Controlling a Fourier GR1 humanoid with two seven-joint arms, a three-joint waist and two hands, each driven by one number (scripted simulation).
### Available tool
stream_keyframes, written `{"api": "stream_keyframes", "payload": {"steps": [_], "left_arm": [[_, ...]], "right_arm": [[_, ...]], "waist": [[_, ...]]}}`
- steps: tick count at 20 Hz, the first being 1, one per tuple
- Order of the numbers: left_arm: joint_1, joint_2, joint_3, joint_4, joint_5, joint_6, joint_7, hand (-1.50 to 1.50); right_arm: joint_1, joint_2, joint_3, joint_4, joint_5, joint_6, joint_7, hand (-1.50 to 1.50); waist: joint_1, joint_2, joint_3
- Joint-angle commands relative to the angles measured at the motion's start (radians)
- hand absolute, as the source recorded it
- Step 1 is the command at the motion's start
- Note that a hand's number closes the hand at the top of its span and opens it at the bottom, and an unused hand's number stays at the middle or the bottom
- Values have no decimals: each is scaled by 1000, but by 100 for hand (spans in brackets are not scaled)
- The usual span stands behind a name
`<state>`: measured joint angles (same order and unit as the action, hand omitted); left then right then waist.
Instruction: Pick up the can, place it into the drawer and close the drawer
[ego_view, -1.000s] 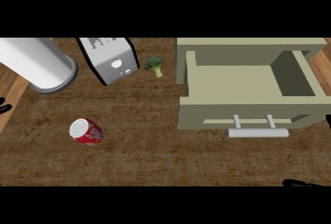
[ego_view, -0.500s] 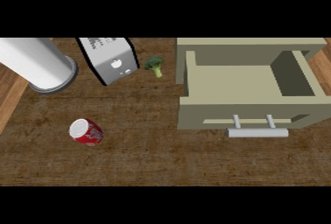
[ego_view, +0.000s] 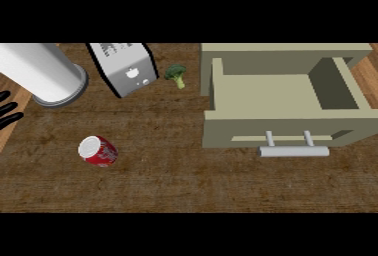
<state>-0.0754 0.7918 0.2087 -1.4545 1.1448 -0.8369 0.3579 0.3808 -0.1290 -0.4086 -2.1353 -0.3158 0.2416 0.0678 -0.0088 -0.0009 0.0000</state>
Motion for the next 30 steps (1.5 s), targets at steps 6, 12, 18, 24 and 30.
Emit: {"api": "stream_keyframes", "payload": {"steps": [6,12,18,24,30], "left_arm": [[-40,-137,-19,43,-120,16,28,-150],[-77,-288,-60,26,-369,67,-44,-150],[-113,-296,-7,188,-450,-42,-98,-150],[-119,-423,-25,237,-720,31,-250,-150],[-162,-375,30,450,-875,-35,-450,-150]], "right_arm": [[50,-2,-94,21,-76,122,-25,-150],[84,51,-101,-67,-71,116,9,-150],[44,31,-160,-20,-99,159,30,-150],[71,81,-161,-10,-57,208,-6,-150],[35,33,-238,16,-127,215,41,-150]], "waist": [[2,0,0],[-3,1,0],[0,1,0],[-2,2,-1],[-4,3,-1]]}}
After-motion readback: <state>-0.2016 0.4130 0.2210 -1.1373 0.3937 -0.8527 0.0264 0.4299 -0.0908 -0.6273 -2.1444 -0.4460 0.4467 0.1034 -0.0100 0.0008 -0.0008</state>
